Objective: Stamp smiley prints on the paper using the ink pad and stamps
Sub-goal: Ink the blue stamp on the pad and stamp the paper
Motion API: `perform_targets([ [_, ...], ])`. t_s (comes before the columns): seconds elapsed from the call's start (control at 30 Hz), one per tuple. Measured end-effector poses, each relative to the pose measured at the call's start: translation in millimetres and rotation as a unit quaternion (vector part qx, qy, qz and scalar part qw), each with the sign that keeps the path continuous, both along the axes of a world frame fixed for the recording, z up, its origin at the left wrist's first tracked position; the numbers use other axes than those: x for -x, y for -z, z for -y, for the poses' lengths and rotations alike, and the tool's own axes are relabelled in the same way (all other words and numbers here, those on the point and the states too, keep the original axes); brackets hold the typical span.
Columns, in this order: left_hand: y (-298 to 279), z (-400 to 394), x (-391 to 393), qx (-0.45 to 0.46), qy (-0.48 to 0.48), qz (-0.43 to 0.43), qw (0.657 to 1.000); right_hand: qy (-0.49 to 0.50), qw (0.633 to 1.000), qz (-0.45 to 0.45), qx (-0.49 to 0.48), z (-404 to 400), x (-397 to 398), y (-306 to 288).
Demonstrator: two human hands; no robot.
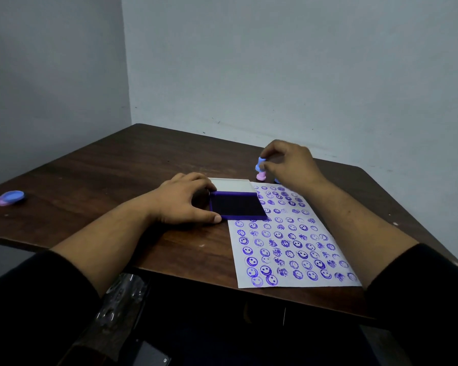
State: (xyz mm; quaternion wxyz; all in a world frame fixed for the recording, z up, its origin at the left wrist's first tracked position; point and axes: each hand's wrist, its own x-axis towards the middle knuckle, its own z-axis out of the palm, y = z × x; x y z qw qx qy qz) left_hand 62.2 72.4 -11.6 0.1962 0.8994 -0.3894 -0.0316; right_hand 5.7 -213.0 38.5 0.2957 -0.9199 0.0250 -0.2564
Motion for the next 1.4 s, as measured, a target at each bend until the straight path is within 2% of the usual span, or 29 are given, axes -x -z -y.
perform_targets([
  [0.2, 0.3, 0.2, 0.1, 0.000, 0.000, 0.005, 1.000, -0.065, 0.998, -0.019, 0.017, -27.8, 28.7, 19.7],
  [0.3, 0.7, 0.5, 0.3, 0.006, 0.000, 0.009, 1.000, -0.062, 0.996, -0.054, 0.039, -35.8, 38.2, 25.4],
  [0.4, 0.7, 0.8, 0.0, 0.003, 0.001, 0.009, 1.000, -0.061, 0.995, -0.042, 0.065, -33.9, 38.2, 34.6],
  [0.57, 0.1, 1.0, 0.5, 0.000, 0.001, 0.010, 1.000, -0.094, 0.993, -0.048, 0.045, -30.5, 35.9, 44.8],
  [0.87, 0.2, 1.4, 3.0, -0.003, -0.003, 0.009, 1.000, -0.071, 0.994, -0.049, 0.064, -32.5, 40.0, 46.2],
  [1.17, 3.5, 0.8, -0.5, -0.002, -0.003, 0.012, 1.000, -0.047, 0.993, -0.094, 0.054, -29.1, 37.2, 46.7],
  [1.4, 5.6, 0.8, -2.9, 0.000, 0.001, 0.015, 1.000, -0.060, 0.994, -0.072, 0.048, -37.0, 41.7, 44.6],
])
